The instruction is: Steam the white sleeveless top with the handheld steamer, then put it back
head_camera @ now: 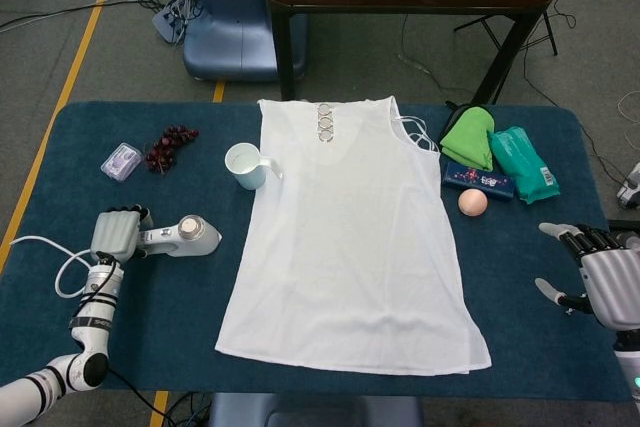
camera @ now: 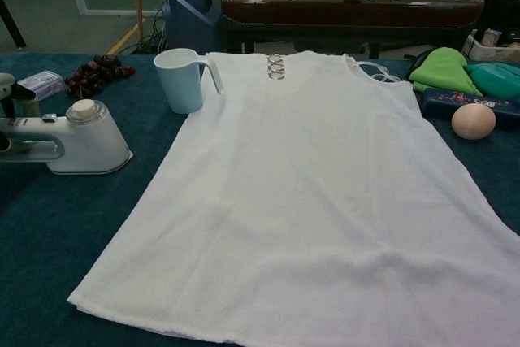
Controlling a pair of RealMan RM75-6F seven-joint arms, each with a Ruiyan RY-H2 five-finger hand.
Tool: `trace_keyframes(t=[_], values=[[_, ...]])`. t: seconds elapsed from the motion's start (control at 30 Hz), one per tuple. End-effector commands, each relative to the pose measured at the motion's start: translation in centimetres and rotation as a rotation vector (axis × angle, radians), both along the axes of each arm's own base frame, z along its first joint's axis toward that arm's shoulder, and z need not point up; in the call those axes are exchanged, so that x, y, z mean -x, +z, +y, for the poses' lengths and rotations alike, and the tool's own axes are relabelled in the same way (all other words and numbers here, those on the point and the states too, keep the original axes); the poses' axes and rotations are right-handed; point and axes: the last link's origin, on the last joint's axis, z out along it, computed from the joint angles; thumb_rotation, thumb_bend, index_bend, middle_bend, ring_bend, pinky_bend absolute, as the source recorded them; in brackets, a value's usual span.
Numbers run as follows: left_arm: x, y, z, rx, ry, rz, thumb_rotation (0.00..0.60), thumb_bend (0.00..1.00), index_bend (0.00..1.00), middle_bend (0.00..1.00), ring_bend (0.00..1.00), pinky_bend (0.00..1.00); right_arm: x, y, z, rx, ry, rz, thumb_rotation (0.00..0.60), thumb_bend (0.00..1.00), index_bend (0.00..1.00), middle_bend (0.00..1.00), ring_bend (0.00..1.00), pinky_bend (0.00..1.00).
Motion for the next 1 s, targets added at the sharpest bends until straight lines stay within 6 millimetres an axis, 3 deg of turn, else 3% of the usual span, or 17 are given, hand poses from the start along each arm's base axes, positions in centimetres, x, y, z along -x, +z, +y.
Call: trace_keyframes(t=[0.03,0.37,0.73,1.0], values=[[-0.2,-0.3,0.1,0.001,-0.007,-0.019,0.600,0.17,0.48,0.40,0.37,0.34,0.0,0.0,0.0,0.000,-0.001,0.000,0.600,0.17,0.25,0.32,0.27,0.30],[-1.5,-0.9,0.8,0.006,-0.021,-0.052,0.600,0.17,0.50,0.42,0.39,0.39,0.5,0.3,0.3,0.005,-0.018,-0.003,0.600,0.17,0.25,0.32,0.27,0.30],[-1.1,-1.3,0.8,-0.013,-0.022,-0.062,0.600,0.24,0.64,0.65,0.58,0.61,0.7,0.3,0.3,0.003,-0.022,-0.005,0.600,0.17,0.25,0.33,0.27,0.30],[-0.9,-1.7,1.2,-0.015,-0.035,-0.134,0.600,0.24,0.69,0.76,0.67,0.63,0.6,0.4,0.5,0.009,-0.026,-0.003,0.600,0.17,0.25,0.32,0.27,0.30]])
